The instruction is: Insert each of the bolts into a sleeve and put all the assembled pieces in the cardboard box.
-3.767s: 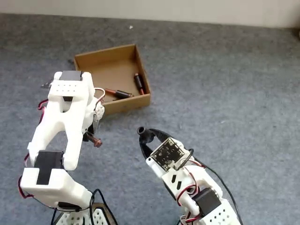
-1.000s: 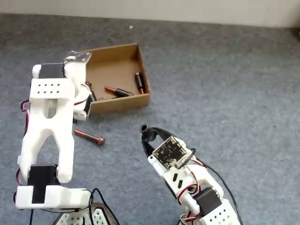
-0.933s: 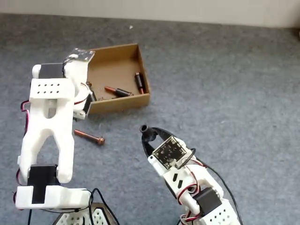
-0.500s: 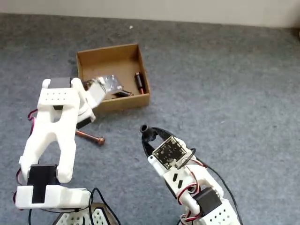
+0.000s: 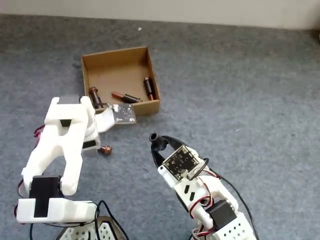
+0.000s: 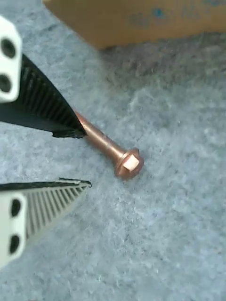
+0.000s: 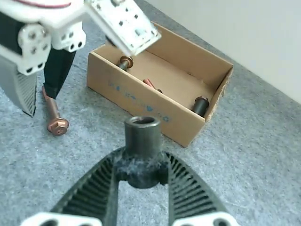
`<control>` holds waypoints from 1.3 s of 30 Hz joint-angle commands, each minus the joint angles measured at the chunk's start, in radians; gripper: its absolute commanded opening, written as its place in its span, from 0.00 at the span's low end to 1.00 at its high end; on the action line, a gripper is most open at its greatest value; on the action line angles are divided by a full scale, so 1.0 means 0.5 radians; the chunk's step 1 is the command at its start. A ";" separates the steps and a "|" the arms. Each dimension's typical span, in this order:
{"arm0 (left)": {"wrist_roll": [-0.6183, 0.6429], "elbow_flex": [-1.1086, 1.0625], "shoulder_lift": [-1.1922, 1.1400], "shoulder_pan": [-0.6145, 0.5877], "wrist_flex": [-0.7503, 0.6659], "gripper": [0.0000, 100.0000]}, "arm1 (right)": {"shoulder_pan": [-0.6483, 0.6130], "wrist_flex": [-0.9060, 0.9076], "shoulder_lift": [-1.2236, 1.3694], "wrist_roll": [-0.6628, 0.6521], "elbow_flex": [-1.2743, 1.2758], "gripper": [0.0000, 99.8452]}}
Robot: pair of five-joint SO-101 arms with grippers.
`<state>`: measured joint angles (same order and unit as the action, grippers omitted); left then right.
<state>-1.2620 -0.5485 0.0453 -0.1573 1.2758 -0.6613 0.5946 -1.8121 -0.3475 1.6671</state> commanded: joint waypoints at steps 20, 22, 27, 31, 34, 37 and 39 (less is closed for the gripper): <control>-0.052 -0.434 0.069 0.284 -0.512 0.00 | 0.032 -0.005 -0.029 0.003 0.072 0.01; -0.052 -0.443 0.075 0.284 -0.500 0.01 | 0.032 -0.005 -0.029 0.003 0.072 0.01; 0.138 -0.361 0.097 0.272 -0.396 0.01 | 0.032 -0.005 -0.029 0.003 0.072 0.01; 0.417 -0.133 0.106 0.281 -0.169 0.01 | 0.032 -0.002 -0.029 0.003 0.072 0.01; 0.592 -0.072 0.253 0.281 -0.114 0.01 | 0.032 -0.002 -0.029 0.006 0.072 0.01; 0.798 -0.103 0.572 0.284 -0.107 0.01 | 0.032 0.002 -0.029 0.015 0.072 0.01; 0.970 -0.155 0.852 0.284 -0.114 0.01 | 0.032 0.002 -0.032 0.018 0.069 0.01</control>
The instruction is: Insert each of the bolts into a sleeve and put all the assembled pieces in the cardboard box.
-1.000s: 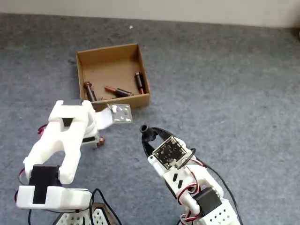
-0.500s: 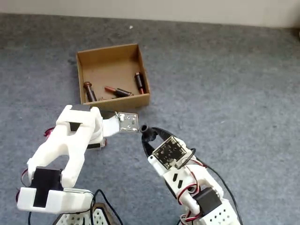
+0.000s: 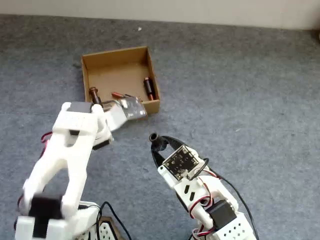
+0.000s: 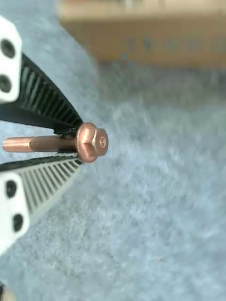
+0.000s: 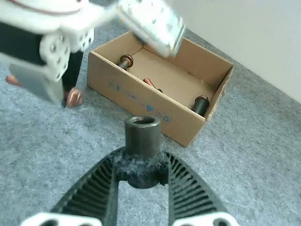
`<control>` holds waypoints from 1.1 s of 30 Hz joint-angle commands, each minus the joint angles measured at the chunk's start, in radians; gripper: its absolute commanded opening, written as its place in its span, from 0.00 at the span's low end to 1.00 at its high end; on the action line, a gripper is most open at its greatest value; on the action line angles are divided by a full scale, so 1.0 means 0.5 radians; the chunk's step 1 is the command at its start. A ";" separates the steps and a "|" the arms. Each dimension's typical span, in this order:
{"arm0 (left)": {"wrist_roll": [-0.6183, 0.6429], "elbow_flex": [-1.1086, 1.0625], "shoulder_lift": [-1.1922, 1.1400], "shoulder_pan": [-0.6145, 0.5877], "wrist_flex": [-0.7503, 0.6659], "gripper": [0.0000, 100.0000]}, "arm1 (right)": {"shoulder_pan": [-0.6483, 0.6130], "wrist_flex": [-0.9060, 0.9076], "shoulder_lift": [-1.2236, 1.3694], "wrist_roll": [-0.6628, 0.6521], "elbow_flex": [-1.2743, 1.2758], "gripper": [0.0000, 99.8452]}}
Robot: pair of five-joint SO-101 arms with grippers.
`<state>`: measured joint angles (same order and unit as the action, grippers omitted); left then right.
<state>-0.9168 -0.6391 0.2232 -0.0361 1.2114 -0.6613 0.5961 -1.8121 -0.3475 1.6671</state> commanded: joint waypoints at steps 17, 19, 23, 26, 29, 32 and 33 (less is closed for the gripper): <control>1.924 -0.413 1.907 0.588 -0.608 0.01 | 0.032 -0.002 -0.032 0.153 0.054 0.01; 2.031 -0.404 1.916 0.634 -0.678 0.01 | 0.035 -0.002 -0.032 0.227 0.054 0.01; 2.213 -0.404 1.926 0.738 -0.856 0.01 | 0.097 -0.002 -0.032 0.245 0.054 0.01; 2.320 -0.404 1.926 0.839 -0.942 0.01 | 0.149 -0.011 -0.032 0.245 0.051 0.01; 2.387 -0.404 1.926 0.962 -0.967 0.01 | 0.176 -0.011 -0.035 0.325 0.048 0.01; 2.403 -0.410 1.926 1.097 -0.970 0.01 | 0.235 -0.011 -0.035 0.451 -0.005 0.01; 2.403 -0.416 1.919 1.134 -0.979 0.01 | 0.256 -0.011 -0.035 0.482 -0.017 0.01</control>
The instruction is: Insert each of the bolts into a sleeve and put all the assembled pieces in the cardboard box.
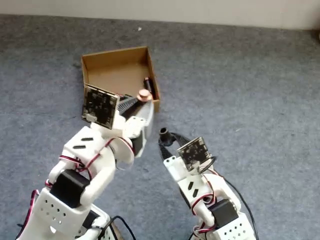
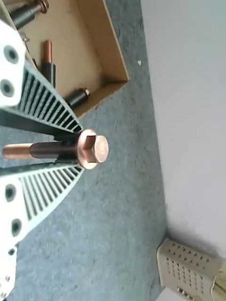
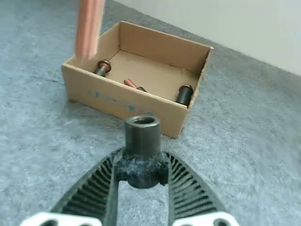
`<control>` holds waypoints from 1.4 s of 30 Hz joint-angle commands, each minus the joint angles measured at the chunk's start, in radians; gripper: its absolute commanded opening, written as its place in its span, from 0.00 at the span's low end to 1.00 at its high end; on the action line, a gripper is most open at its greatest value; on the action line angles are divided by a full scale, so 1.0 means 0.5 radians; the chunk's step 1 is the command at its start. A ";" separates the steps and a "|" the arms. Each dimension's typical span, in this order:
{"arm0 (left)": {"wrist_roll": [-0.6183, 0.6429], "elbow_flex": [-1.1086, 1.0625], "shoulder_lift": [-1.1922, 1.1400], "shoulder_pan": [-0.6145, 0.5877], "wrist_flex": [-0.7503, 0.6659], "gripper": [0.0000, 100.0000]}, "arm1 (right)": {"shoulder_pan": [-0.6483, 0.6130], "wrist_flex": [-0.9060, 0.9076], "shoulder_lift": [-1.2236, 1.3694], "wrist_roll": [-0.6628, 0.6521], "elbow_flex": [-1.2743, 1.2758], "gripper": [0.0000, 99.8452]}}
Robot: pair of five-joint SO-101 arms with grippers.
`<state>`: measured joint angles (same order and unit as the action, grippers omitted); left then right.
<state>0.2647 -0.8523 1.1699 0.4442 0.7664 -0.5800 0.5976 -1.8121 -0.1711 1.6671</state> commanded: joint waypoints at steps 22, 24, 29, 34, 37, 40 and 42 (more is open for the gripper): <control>0.040 -0.539 0.020 0.259 -0.801 0.01 | 0.005 -0.014 -0.035 0.144 -0.026 0.01; 0.040 -0.554 0.017 0.259 -0.801 0.01 | 0.002 -0.014 -0.041 0.144 -0.029 0.01; 0.040 -0.603 0.032 0.259 -0.810 0.01 | -0.002 -0.014 -0.054 0.144 -0.066 0.01; 0.040 -0.606 0.032 0.272 -0.807 0.01 | -0.002 -0.008 -0.054 0.144 -0.124 0.01; 0.040 -0.603 0.032 0.275 -0.810 0.01 | -0.002 -0.008 -0.054 0.144 -0.124 0.01; 0.040 -0.600 0.035 0.269 -0.810 0.01 | -0.005 -0.005 -0.054 0.141 -0.170 0.01; 0.040 -0.597 0.035 0.265 -0.810 0.01 | -0.005 -0.005 -0.054 0.141 -0.210 0.01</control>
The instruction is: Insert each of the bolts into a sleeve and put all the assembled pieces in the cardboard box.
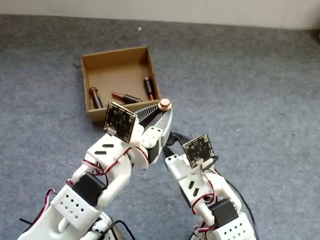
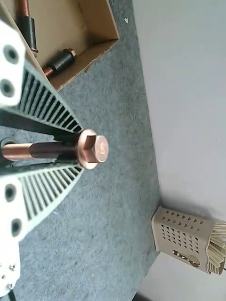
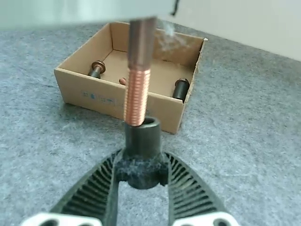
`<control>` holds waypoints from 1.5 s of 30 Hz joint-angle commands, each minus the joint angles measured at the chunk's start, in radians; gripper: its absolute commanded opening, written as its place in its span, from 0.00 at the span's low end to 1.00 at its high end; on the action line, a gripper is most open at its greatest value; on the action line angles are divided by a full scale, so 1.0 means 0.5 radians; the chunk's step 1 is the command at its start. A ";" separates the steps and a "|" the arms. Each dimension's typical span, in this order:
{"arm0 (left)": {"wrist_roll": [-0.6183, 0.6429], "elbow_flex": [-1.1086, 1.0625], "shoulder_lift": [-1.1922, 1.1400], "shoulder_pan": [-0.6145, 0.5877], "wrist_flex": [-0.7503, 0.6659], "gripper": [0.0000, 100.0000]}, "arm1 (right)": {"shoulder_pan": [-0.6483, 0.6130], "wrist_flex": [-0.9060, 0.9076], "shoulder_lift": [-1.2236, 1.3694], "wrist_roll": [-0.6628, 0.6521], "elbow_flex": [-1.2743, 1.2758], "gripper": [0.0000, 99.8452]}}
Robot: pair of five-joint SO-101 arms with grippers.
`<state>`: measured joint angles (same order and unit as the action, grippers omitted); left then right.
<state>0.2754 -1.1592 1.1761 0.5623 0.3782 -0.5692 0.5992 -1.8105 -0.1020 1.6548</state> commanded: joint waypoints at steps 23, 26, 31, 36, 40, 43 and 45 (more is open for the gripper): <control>0.018 -0.011 0.440 -0.091 0.068 0.01 | -0.026 -0.005 -0.057 0.003 -0.210 0.01; 0.018 -0.026 0.425 -0.091 0.068 0.01 | -0.032 -0.005 -0.057 0.003 -0.210 0.01; 0.009 -0.032 0.354 -0.020 0.068 0.01 | -0.124 -0.005 -0.057 0.003 -0.210 0.01; 0.009 -0.023 0.265 0.020 0.068 0.01 | -0.121 -0.002 -0.057 0.003 -0.284 0.01; 0.012 -0.032 0.259 0.051 0.083 0.01 | -0.118 -0.002 -0.057 0.003 -0.287 0.01; 0.009 -0.035 0.259 0.078 0.083 0.01 | -0.118 -0.002 -0.057 0.003 -0.290 0.01; 0.009 -0.035 0.250 0.066 0.083 0.01 | -0.118 0.026 -0.057 0.003 -0.296 0.01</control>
<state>0.2770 -1.1807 1.3126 0.5731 0.4135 -0.6183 0.6038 -1.8197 -0.1020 1.6026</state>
